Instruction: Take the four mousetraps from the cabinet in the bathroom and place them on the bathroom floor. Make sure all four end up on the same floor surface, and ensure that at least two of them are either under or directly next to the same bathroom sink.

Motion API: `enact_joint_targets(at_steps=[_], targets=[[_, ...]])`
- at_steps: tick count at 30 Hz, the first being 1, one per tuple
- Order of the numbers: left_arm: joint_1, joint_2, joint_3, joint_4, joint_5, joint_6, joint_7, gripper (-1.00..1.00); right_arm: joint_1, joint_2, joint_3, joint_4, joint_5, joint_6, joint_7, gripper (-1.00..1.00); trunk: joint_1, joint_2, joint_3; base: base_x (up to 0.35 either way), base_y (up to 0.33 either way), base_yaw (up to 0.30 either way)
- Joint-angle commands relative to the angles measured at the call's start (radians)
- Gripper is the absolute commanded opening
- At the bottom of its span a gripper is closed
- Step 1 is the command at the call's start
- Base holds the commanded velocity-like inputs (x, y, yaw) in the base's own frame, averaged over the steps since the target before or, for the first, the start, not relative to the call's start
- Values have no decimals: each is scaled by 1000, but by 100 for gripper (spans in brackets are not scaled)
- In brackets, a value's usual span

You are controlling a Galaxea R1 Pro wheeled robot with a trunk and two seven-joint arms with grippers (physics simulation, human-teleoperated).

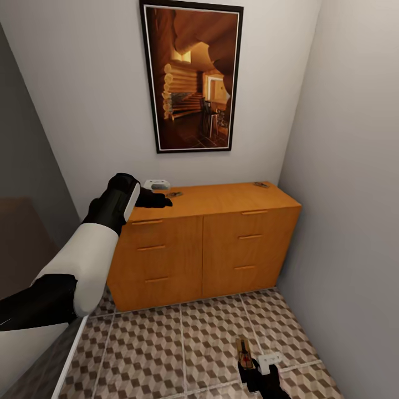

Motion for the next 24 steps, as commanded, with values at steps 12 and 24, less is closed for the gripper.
enact_joint_targets(at_steps=[12, 24], targets=[[-1, -1, 1, 3, -11, 2, -8, 100, 10, 16, 4, 7, -9, 3, 5, -100, 0, 0, -1, 198, 0, 0], [-1, -1, -1, 4, -11, 1, -8, 100, 70, 12, 3, 7, -10, 18, -2, -100, 0, 0, -1, 52, 0, 0]])
